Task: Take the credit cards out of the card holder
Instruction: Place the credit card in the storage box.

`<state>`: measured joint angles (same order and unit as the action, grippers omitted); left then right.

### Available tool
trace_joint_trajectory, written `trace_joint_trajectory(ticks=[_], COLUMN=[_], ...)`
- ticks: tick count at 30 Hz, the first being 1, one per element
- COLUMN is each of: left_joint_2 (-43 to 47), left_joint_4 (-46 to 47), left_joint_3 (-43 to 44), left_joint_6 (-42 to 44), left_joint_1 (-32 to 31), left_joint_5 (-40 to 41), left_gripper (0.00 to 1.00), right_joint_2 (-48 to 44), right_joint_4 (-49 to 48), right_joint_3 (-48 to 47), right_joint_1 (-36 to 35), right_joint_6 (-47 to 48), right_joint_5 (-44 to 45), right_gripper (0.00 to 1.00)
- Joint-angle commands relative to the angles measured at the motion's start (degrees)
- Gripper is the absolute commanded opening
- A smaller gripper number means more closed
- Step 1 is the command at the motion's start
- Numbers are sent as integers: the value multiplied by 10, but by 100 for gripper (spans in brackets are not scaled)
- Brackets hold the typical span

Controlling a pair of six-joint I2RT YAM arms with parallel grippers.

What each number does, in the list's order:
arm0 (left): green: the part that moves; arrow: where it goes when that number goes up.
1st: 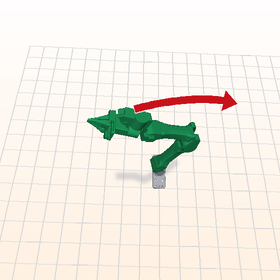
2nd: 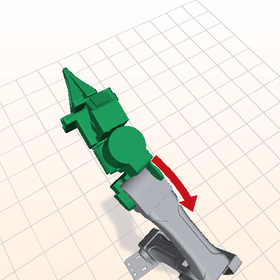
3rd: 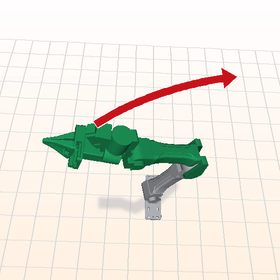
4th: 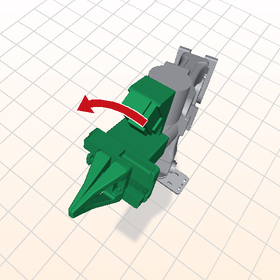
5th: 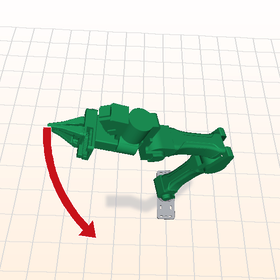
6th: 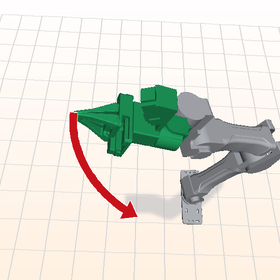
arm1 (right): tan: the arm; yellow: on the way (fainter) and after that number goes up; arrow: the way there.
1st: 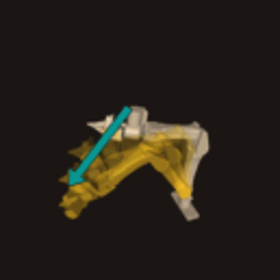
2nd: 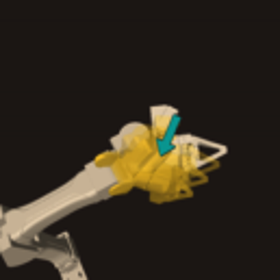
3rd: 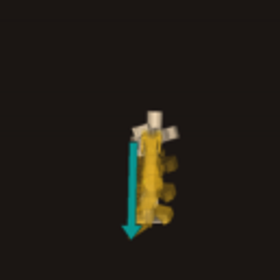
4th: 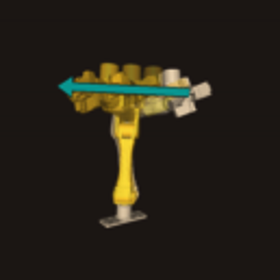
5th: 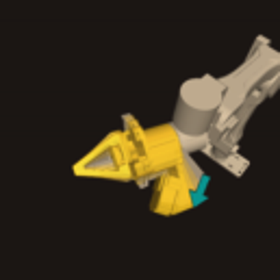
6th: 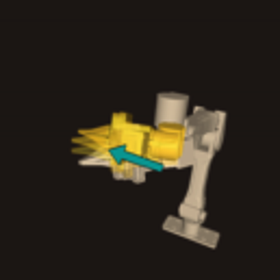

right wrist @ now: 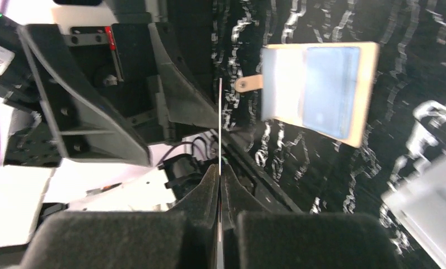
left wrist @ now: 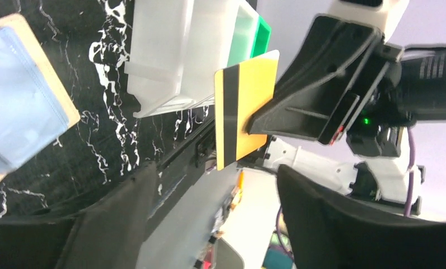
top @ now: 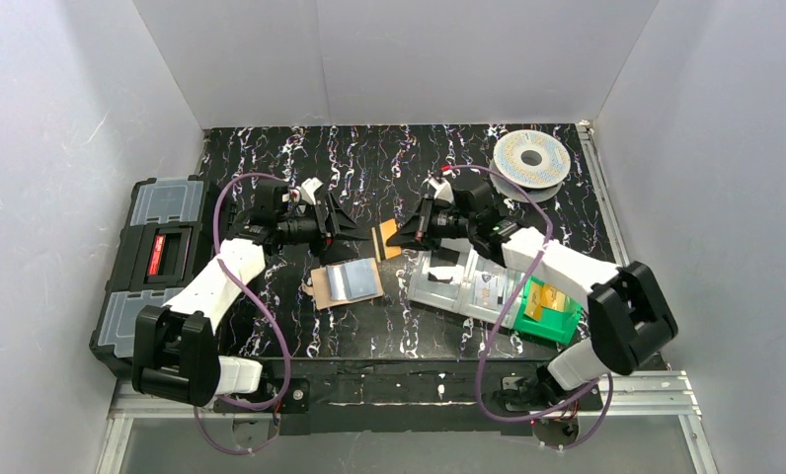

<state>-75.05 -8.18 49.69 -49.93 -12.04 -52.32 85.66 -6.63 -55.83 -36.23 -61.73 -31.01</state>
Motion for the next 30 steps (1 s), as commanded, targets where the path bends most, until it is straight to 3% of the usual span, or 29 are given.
trace_joint_trajectory(ticks=[1, 3, 11, 20, 25, 30], left_joint_2=[18, 18, 5, -44, -54, -62], left_joint_4=[-130, -164, -268, -282, -267, -265], left_joint_3=[57, 72, 115, 145, 146, 149], left_joint_6=[99, 125, 186, 216, 211, 213], left_joint_1=[-8, -15, -67, -94, -99, -105], left_joint_5=[56, 93, 250, 271, 257, 248], left_gripper=[89, 98, 98, 98, 98, 98], right_joint_2=[-82, -117, -227, -301, -303, -283], right_joint_4=[173, 231, 465, 722, 763, 732], right_joint_3=[-24, -23, -23, -22, -10, 17], right_joint_1=[2, 2, 5, 52, 128, 180], right_joint_6=[100, 123, 149, 92, 107, 130], right_joint_5=[101, 146, 376, 603, 630, 630], right_gripper=[1, 1, 1, 1, 1, 1])
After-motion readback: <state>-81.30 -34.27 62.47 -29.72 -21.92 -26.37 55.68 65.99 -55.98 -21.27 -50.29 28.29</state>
